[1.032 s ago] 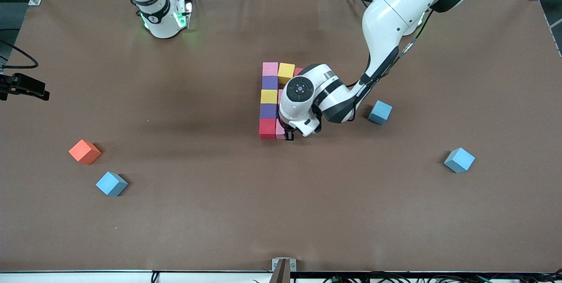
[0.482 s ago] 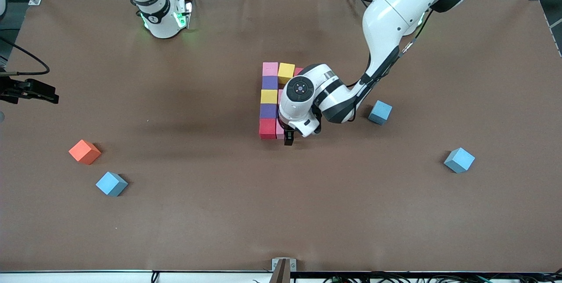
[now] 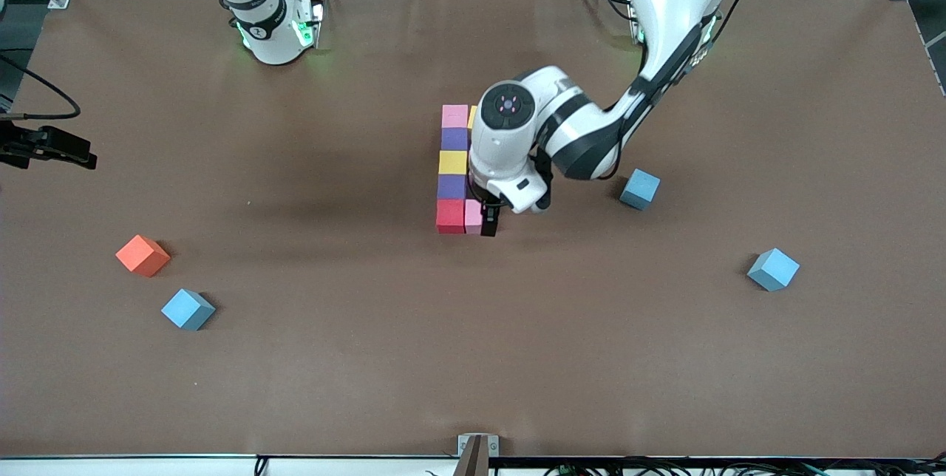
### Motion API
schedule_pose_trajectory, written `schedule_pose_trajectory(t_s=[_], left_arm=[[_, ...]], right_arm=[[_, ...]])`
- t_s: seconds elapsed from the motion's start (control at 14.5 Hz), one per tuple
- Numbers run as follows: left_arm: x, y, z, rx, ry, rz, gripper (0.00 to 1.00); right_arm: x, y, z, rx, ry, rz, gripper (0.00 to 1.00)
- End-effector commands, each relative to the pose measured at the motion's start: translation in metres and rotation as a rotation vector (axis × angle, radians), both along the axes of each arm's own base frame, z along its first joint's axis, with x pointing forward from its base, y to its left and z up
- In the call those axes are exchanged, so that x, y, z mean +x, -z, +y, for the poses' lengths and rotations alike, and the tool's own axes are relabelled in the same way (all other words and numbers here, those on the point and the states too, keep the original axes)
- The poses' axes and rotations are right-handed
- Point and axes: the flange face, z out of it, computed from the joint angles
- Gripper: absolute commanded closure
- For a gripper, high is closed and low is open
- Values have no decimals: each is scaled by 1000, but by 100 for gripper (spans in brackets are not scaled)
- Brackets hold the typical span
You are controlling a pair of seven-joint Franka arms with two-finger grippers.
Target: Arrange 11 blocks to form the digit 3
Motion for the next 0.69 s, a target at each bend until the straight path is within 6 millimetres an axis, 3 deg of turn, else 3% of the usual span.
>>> schedule_pose_trajectory(t_s=[0.0, 0.21, 0.34, 0.62], left_arm=[[-2, -18, 43, 100, 100, 39, 0], [9, -28, 99, 166, 188, 69, 0], [17, -25, 144, 190, 213, 91, 0], [32, -16, 213, 188, 183, 136, 0]], right_arm=[[-10, -4, -5, 39, 3, -17, 0], [-8, -7, 3, 32, -18, -31, 0], [-12, -13, 3, 31, -20, -36, 0], [-32, -32, 2, 33, -18, -21, 0]])
